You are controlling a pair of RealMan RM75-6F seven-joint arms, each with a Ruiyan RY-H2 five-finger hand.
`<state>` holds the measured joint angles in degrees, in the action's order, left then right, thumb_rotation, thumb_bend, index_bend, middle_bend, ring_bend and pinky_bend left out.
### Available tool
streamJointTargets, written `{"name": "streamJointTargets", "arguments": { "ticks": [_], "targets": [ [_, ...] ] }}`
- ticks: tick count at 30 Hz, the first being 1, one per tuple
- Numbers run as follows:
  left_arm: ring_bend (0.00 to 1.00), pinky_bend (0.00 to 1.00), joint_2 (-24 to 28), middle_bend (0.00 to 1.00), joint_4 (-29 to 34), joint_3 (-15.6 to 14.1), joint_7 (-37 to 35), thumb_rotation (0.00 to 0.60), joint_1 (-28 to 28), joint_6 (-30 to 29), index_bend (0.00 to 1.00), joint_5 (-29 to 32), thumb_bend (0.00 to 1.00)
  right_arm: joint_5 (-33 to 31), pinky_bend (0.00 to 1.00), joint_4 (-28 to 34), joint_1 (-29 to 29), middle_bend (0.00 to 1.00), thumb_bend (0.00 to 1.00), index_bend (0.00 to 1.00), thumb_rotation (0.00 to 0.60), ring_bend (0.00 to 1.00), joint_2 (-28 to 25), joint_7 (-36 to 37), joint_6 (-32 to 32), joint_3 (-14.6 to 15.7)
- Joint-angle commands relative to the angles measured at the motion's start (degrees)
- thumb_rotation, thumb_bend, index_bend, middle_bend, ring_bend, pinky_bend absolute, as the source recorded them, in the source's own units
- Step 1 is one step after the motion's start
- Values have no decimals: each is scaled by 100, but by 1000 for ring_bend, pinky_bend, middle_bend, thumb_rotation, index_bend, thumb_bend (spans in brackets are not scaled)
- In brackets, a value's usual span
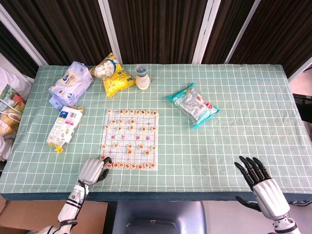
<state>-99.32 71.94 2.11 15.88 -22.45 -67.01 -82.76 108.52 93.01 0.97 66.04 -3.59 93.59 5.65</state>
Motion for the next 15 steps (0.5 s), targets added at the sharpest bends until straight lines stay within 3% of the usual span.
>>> {"name": "streamJointTargets", "arguments": {
  "ticks": [1,9,15],
  "targets": [
    [1000,1000,-12,1000,-7,6,8,600,-7,-13,470,5,393,5,0,-1,2,0,187,0,600,0,-1,2,-1,2],
    [1000,1000,179,1000,370,55,-42,600,29,-320,486,-120,394,17,0,-4,15,0,187,0,600,0,4,-18,-43,16],
    [1000,1000,340,1000,755,348,153,600,-12,-417,485,104,394,34,0,-2,10,0,187,0,600,0,20,-40,-26,14]
  ]
}}
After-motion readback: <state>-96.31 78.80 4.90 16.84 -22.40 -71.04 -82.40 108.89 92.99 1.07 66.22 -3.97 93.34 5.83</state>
